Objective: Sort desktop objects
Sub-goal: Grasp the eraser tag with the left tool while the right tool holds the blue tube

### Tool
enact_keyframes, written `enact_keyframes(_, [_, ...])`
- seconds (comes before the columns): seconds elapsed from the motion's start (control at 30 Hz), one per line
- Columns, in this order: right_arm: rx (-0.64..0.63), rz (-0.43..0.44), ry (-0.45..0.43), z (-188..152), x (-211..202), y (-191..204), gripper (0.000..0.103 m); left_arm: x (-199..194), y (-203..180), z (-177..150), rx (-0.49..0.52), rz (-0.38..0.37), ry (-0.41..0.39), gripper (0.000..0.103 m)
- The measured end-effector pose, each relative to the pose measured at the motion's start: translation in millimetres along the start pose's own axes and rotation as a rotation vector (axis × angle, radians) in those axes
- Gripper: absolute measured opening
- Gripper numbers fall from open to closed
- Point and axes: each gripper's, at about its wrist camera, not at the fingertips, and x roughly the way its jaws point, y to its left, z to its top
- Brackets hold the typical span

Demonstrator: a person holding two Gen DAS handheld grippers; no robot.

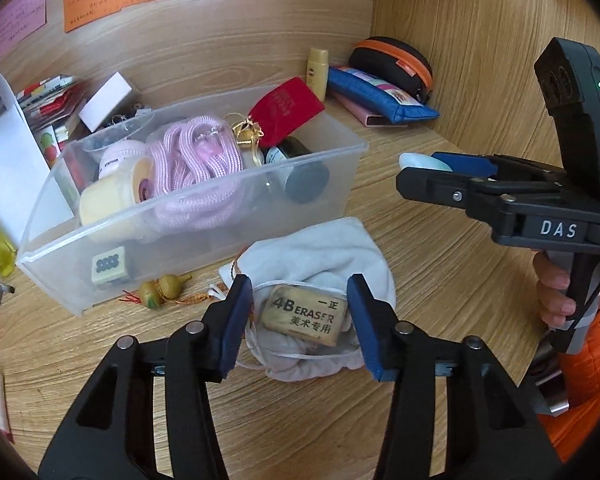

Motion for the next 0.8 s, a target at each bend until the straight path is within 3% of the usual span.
enact_keyframes(0.57, [0.005,0.031,0.012,0,3,0,0.071,-8,-9,-12,0.052,0.016,-0.002,0.044])
enact_keyframes(0.8, [-0.005,0.042,-0.007,5,-1,8,0.071,-25,-4,-7,0.03,0.041,-0.058,0.044])
